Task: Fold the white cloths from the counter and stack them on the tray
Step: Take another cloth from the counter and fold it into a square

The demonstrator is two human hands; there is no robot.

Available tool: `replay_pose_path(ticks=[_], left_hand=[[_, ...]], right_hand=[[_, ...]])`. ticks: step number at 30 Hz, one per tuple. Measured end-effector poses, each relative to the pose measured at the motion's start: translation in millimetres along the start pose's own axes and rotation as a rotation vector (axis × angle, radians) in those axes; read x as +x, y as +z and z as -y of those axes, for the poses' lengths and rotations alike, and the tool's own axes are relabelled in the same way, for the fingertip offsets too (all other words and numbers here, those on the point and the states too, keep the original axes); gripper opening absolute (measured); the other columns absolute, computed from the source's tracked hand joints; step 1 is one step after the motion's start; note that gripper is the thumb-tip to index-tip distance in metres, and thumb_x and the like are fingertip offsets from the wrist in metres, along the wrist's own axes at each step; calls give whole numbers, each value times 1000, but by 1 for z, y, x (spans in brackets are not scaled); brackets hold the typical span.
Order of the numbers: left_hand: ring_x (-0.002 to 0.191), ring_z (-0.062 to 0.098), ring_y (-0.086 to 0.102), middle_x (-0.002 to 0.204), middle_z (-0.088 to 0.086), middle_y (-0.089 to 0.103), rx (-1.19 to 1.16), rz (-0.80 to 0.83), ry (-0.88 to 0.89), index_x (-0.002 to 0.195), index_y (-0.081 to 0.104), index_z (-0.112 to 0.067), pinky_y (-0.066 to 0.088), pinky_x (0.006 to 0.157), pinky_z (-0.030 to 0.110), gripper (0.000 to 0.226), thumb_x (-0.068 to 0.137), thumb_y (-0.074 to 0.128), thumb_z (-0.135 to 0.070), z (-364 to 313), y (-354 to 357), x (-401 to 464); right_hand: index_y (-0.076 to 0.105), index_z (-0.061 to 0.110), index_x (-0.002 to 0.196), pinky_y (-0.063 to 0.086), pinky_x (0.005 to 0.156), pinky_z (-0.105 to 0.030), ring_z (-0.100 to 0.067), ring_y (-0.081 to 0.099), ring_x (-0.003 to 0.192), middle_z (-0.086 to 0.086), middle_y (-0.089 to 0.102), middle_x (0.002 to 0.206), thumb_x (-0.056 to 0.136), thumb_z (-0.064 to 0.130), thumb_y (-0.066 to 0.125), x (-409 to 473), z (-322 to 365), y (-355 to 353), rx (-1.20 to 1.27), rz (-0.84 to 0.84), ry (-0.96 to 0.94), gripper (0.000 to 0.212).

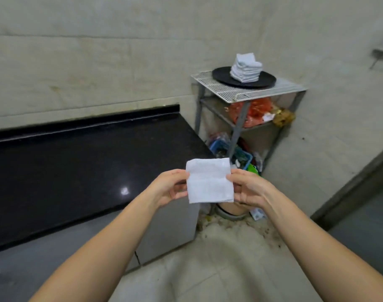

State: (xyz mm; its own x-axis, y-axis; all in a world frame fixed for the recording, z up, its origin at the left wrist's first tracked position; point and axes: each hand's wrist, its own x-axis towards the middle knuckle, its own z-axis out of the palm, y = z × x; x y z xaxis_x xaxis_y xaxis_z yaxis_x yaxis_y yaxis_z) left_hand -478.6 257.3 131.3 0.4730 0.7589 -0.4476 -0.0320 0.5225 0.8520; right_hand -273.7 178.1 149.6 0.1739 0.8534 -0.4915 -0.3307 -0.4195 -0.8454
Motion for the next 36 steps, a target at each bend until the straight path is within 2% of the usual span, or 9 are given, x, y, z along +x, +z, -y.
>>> replay_pose_path(ticks=[6,9,13,17,20,26,30,33,36], left_hand=[[79,18,62,90,6,65,8,97,-24,95,61,-13,53,84,38,10,90,55,-7,-24,105,79],[81,19,63,92,7,66,20,107,-12,101,60,-12,55,80,37,14,88,57,-7,-44,137,125],[72,16,61,81,2,64,38,121,66,88,60,-15,55,70,32,8,89,55,-8,-88,173,195],[69,14,61,79,1,65,67,105,162,91,60,-14,56,64,31,6,91,55,-11,-159,203,268],[64,12,56,76,1,60,124,90,279,87,61,-14,53,57,26,5,90,58,-13,-218,223,317],[60,15,56,70,1,57,178,-28,430,85,54,-12,49,55,27,7,92,53,-12,-303,269,403],[62,15,56,71,2,55,145,-153,479,83,50,-13,50,58,27,10,93,50,-12,-354,284,466],[64,16,55,69,2,53,100,-268,479,79,48,-14,49,60,28,14,93,49,-11,-383,287,504],[66,14,54,70,2,52,74,-362,398,79,51,-13,49,60,25,15,94,49,-12,-392,285,532]], right_hand=[[64,14,89,59,63,-32,-20,63,83,-6,68,89,91,0,53,19,51,-99,74,-114,-44,18],[64,14,92,58,67,-32,-19,62,82,-5,68,88,91,0,52,49,80,-134,81,-133,-81,18],[64,15,89,58,60,-29,-17,62,76,-1,72,71,90,-1,52,110,142,-168,63,-128,-164,20],[64,14,95,59,63,-32,-19,64,83,-7,69,92,90,1,55,180,227,-190,48,-135,-243,16],[63,10,96,59,60,-31,-19,64,80,-8,68,89,92,1,53,229,291,-203,60,-82,-311,14],[62,14,85,58,55,-26,-13,68,66,-2,72,72,91,4,55,317,397,-229,-20,-55,-391,13],[60,13,87,57,63,-28,-13,65,72,-4,67,83,91,7,57,383,468,-237,-120,-26,-438,8],[58,14,82,53,49,-20,-8,64,61,-2,65,78,91,8,58,433,510,-234,-206,35,-440,11],[56,13,81,53,54,-23,-13,61,69,-3,63,80,92,7,57,481,529,-235,-296,109,-407,12]])
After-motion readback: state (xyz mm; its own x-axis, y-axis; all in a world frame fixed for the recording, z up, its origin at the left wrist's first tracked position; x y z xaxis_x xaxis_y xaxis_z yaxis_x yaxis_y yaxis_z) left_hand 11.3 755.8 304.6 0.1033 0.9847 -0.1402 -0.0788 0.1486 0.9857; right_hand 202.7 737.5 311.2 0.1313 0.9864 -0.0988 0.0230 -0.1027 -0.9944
